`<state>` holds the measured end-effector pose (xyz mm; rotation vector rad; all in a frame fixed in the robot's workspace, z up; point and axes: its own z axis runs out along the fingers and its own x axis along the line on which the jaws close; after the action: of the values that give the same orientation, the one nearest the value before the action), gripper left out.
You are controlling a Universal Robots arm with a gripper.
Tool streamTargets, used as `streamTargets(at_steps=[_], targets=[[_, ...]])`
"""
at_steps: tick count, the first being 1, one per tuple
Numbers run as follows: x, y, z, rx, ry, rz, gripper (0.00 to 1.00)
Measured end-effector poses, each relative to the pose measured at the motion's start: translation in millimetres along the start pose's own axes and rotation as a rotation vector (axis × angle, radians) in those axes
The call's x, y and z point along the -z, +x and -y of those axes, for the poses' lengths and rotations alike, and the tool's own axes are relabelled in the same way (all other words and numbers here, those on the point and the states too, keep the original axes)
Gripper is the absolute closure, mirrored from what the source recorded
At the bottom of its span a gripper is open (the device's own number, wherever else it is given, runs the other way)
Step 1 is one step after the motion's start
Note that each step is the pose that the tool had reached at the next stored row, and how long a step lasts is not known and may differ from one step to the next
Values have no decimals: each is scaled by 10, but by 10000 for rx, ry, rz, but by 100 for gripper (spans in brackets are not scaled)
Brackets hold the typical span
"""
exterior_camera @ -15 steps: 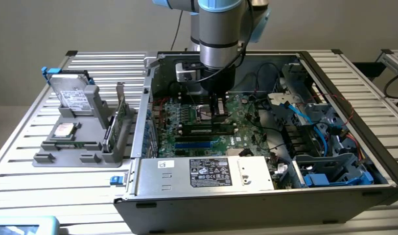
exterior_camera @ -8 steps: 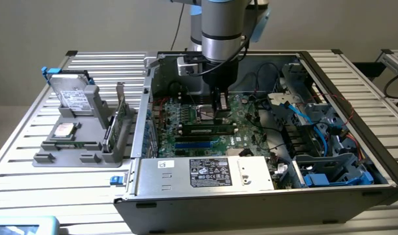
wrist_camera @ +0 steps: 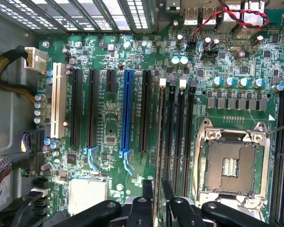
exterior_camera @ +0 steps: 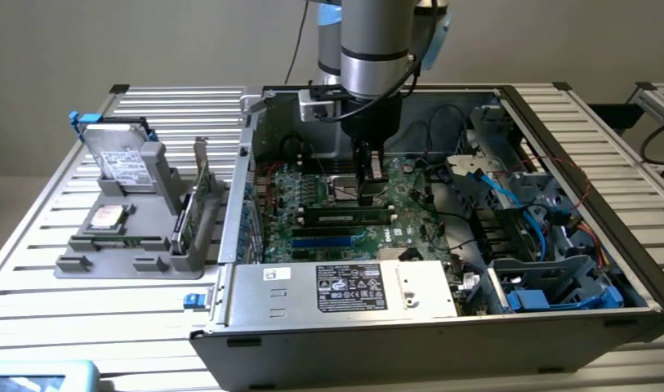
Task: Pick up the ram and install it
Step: 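Insert the ram into the slot, then press down the ram until it locks into place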
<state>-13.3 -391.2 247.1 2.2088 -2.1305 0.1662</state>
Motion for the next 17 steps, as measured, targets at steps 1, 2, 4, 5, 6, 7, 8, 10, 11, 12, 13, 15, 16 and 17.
streamTargets(at_steps=[1,2,4,5,6,7,8,10,11,12,13,15,16,17], targets=[[0,0,0,0,0,0,78],[0,0,0,0,0,0,78],[0,0,0,0,0,0,78],[0,0,0,0,0,0,78],[0,0,0,0,0,0,78],[0,0,0,0,0,0,78],[0,0,0,0,0,0,78],[0,0,0,0,0,0,87],[0,0,0,0,0,-1,87],[0,0,0,0,0,1,89],[0,0,0,1,0,0,89],[0,0,0,0,-1,-2,89],[-1,0,0,1,-1,-3,89],[-2,0,0,1,-1,5,89]])
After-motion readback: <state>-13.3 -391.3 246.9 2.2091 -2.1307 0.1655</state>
